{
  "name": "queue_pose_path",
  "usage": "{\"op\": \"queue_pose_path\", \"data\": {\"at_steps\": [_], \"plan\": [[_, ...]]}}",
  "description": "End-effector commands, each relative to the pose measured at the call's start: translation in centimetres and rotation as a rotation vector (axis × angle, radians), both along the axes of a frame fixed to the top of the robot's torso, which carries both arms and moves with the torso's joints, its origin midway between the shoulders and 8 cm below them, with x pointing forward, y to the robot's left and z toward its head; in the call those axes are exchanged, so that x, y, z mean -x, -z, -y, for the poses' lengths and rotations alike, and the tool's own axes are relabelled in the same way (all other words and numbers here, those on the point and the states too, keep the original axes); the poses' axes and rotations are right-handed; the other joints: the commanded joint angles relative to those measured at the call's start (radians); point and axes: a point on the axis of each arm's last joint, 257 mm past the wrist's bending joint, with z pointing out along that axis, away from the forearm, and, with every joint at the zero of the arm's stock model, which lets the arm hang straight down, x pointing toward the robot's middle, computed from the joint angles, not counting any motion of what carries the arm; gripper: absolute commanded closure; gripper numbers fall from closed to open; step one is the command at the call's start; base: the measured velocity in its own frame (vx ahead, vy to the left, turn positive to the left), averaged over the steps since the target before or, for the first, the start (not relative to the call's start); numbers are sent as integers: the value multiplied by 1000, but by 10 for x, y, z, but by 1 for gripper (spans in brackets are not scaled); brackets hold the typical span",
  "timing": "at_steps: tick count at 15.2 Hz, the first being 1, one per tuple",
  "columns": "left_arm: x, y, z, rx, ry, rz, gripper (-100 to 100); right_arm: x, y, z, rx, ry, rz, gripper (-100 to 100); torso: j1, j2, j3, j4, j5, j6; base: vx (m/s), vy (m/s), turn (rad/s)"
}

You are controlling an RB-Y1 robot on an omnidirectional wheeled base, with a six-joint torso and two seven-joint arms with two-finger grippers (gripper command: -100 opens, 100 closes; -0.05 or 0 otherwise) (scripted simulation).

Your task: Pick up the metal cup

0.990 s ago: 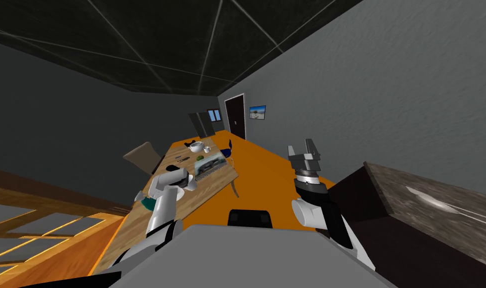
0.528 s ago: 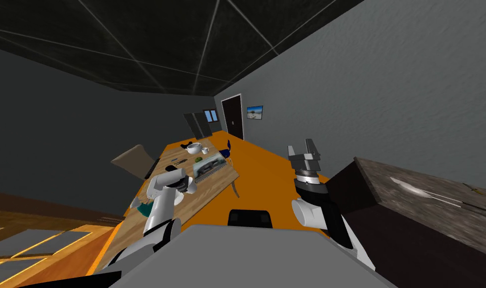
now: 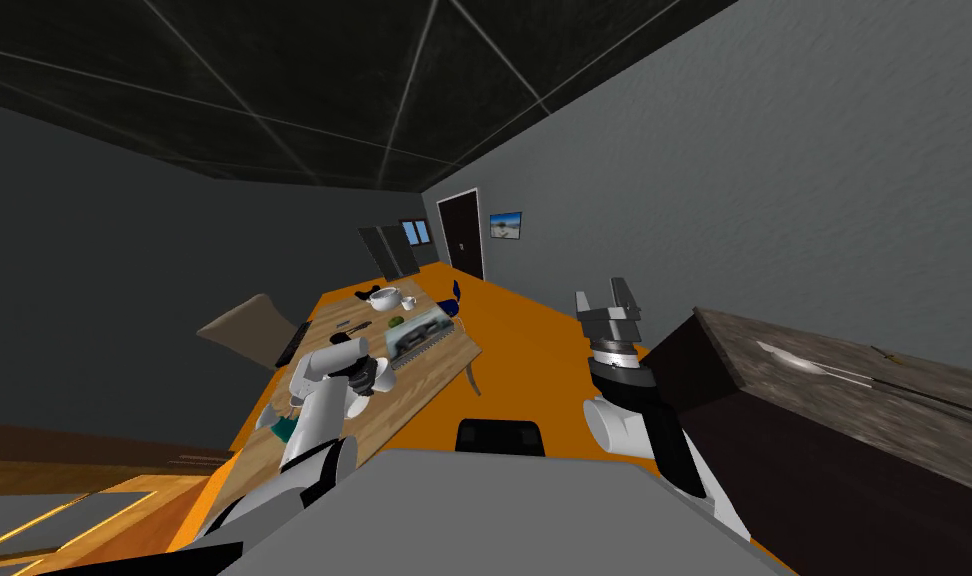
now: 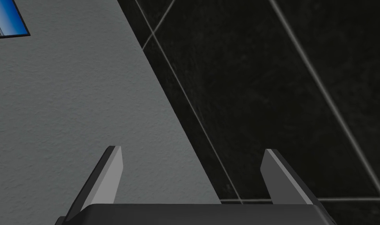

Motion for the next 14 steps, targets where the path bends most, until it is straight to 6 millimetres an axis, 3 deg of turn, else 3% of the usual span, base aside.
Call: {"op": "queue_pose_path", "data": {"at_steps": [1,9,10,14], "plan": [[9,4,6,32,-4,-34,-100,0,0,0,0,0,0,0,0,0,0,0,0,0,-9,66,-96],[7,19,6,26,0,-33,-100,0,0,0,0,0,0,0,-5,-2,-1,0,-1,0,2,21,-4],[7,20,5,24,0,-32,100,0,0,0,0,0,0,0,-5,-2,-1,0,-1,0,0,0,0],[8,21,6,27,-1,-35,100,0,0,0,0,0,0,0,-4,-2,-1,0,-1,1,0,0,0]]}}
